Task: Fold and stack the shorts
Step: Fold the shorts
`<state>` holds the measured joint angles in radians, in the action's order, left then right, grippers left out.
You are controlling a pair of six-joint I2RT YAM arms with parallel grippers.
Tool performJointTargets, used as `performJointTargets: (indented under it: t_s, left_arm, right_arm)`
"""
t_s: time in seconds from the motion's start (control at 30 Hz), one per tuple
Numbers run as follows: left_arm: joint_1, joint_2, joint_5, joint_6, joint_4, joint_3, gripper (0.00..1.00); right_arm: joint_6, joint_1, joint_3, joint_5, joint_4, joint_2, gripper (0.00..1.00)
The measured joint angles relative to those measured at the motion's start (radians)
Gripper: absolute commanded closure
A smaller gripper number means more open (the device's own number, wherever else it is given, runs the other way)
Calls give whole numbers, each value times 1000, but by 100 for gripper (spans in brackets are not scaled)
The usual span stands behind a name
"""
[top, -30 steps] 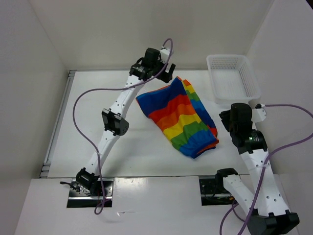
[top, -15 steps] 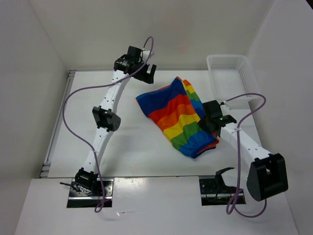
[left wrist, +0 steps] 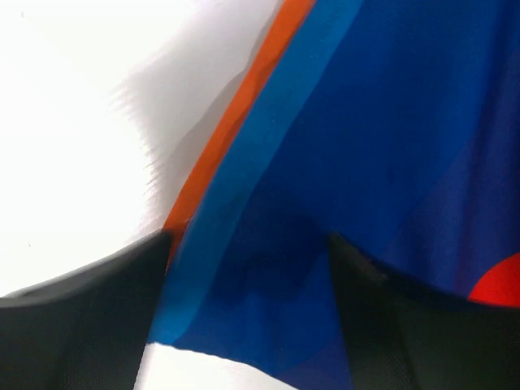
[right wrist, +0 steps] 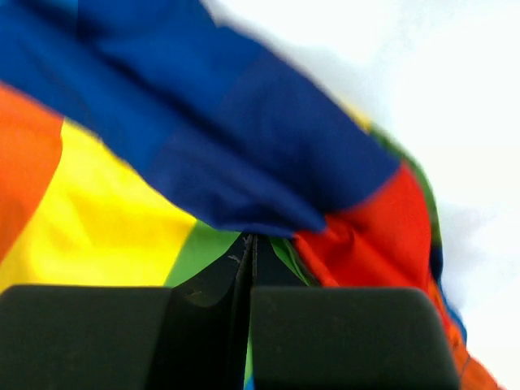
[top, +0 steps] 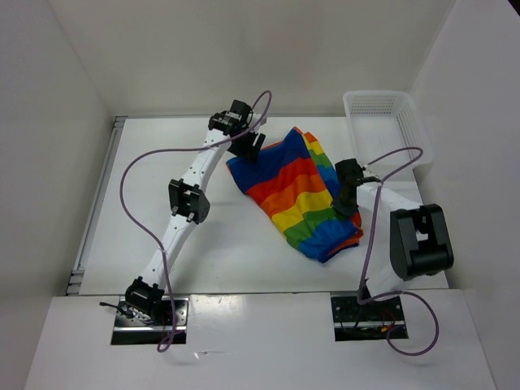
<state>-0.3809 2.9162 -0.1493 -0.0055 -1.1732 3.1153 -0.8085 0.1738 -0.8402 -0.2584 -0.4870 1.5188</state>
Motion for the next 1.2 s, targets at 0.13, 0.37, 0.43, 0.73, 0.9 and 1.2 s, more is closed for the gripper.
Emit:
performJointTargets:
  t_s: [0.13, 0.37, 0.43, 0.73, 0.9, 1.2]
  left_arm:
    - [-3, 3, 15, 1, -5, 0, 50]
    - [0, 28, 21, 5, -49, 2, 99]
    - [10, 28, 21, 2, -60, 3, 100]
    - [165, -330, 21, 1, 17, -682, 100]
    - [177, -843, 93, 1, 206, -1498, 100]
    - [188, -1109, -13, 3, 237, -1815, 50]
  right_arm:
    - [72, -13, -71, -18, 17, 117, 100]
    - [153, -15, -150, -37, 29, 192, 100]
    - [170, -15, -173, -41, 29, 206, 100]
    - [262, -15, -409, -24, 46, 278, 100]
    - [327, -1, -537, 56, 86, 373, 98]
    - [405, 95, -718, 129, 84, 397, 46]
